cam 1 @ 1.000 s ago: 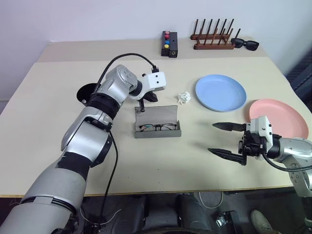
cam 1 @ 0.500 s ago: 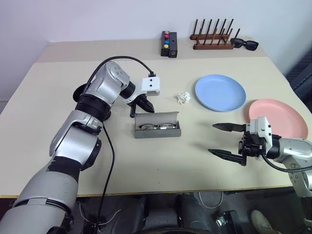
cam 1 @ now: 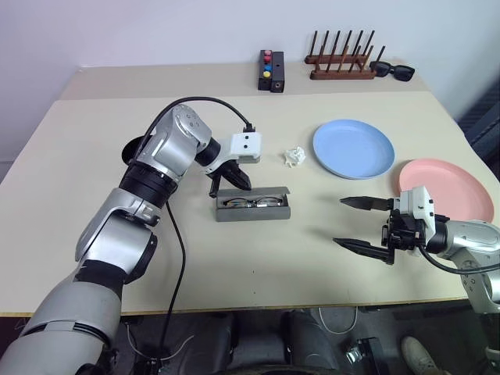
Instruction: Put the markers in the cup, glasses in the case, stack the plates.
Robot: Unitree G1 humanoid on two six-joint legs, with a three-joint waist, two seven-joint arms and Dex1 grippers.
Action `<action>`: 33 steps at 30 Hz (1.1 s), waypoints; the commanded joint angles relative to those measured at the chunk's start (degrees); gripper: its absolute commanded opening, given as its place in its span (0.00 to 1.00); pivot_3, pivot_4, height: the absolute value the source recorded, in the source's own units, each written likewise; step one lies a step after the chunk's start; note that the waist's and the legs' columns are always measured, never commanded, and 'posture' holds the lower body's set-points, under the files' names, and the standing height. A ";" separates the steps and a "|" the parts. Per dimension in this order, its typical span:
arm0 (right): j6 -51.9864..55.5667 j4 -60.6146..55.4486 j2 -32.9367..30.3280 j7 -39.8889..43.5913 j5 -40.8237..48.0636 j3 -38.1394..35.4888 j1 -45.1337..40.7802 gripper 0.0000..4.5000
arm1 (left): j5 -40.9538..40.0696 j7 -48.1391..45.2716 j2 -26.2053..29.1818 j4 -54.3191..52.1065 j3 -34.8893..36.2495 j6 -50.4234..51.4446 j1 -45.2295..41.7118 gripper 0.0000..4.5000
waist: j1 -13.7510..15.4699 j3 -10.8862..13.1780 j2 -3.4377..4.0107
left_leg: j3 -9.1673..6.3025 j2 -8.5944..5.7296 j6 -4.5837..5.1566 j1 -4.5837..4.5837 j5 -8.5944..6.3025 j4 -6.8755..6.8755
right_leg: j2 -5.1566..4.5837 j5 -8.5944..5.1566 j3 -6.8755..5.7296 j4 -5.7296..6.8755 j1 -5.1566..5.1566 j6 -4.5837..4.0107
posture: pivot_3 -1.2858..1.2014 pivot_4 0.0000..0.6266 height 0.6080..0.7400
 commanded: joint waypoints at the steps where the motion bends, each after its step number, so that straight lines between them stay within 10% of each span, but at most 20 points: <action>1: -0.63 -0.69 0.11 0.05 0.39 -0.68 -0.37 1.00 | -1.20 -1.27 1.27 -4.89 -0.40 1.72 0.71 0.01 | -0.03 0.00 0.00 | 0.00 0.00 0.00 0.00 0.00 0.00 | 0.00 0.00 0.00 0.00 0.00 0.00 | 0.52 0.24 1.00; 17: -0.40 -0.92 0.14 -0.44 0.37 -0.63 -0.24 1.00 | -3.24 -1.44 6.43 -23.94 -5.50 11.03 12.25 0.01 | 0.07 -0.02 0.03 | 0.00 0.02 0.00 0.01 0.00 -0.01 | 0.00 0.00 0.03 0.00 0.00 0.00 | 0.52 0.24 1.00; 33: 0.07 -0.72 -0.23 -0.79 0.48 -0.79 -0.92 1.00 | -11.90 5.54 3.25 -22.17 0.11 16.92 2.13 0.01 | 0.11 -0.02 0.03 | -0.01 0.02 0.00 0.01 0.00 -0.01 | 0.00 0.00 0.03 -0.01 0.01 -0.01 | 0.52 0.24 1.00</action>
